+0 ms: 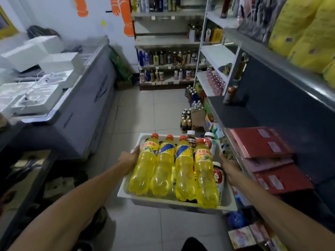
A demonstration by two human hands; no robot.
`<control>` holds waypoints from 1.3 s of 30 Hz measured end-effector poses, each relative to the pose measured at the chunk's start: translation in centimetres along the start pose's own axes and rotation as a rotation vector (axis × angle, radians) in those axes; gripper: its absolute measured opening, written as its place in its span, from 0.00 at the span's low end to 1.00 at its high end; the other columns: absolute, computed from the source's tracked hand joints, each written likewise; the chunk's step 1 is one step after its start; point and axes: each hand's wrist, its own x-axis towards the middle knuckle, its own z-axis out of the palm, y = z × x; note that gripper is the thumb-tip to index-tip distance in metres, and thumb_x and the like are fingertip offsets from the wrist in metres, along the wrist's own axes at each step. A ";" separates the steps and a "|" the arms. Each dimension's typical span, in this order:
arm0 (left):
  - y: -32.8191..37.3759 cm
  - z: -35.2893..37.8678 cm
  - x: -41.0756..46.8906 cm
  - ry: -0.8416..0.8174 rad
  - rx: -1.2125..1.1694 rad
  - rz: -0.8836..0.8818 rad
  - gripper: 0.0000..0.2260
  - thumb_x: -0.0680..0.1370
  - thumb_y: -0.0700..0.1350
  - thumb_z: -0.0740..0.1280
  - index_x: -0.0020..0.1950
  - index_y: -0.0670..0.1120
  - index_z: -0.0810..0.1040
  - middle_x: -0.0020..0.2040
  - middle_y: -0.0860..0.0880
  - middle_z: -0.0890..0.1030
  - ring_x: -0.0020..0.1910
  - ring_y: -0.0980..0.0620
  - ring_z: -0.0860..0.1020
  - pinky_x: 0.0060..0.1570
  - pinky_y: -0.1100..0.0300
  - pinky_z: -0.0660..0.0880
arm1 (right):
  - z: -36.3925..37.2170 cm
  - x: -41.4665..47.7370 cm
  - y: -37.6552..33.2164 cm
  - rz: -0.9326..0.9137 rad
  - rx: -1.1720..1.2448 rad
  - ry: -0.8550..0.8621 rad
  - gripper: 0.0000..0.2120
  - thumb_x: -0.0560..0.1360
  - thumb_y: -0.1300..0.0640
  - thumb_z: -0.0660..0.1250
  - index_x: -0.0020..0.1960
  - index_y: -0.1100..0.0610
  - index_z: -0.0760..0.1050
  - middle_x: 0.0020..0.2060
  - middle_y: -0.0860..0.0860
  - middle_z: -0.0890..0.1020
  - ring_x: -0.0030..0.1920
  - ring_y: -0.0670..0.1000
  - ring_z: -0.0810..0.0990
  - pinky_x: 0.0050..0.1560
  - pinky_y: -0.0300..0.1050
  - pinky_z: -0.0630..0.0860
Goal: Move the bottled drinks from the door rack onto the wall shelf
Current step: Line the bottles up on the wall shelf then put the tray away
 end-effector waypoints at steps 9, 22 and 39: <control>17.0 7.5 19.4 -0.029 -0.001 0.007 0.39 0.73 0.69 0.62 0.62 0.33 0.75 0.58 0.36 0.79 0.53 0.38 0.79 0.47 0.53 0.76 | 6.4 21.2 -17.3 -0.065 -0.027 0.044 0.26 0.81 0.46 0.62 0.67 0.66 0.71 0.61 0.62 0.78 0.58 0.60 0.78 0.47 0.44 0.71; 41.7 12.3 45.0 -0.034 -0.039 -0.071 0.39 0.73 0.70 0.62 0.60 0.33 0.74 0.56 0.37 0.79 0.51 0.38 0.79 0.51 0.50 0.78 | 18.3 48.3 -40.6 -0.016 0.000 -0.033 0.21 0.78 0.41 0.64 0.52 0.61 0.75 0.46 0.59 0.81 0.40 0.56 0.80 0.42 0.48 0.78; 68.8 14.9 83.6 -0.224 0.092 0.091 0.31 0.76 0.67 0.59 0.40 0.38 0.77 0.41 0.40 0.79 0.39 0.43 0.78 0.46 0.53 0.77 | 37.9 73.7 -61.0 0.108 0.069 0.177 0.33 0.74 0.31 0.60 0.66 0.56 0.73 0.60 0.58 0.79 0.56 0.58 0.80 0.59 0.53 0.77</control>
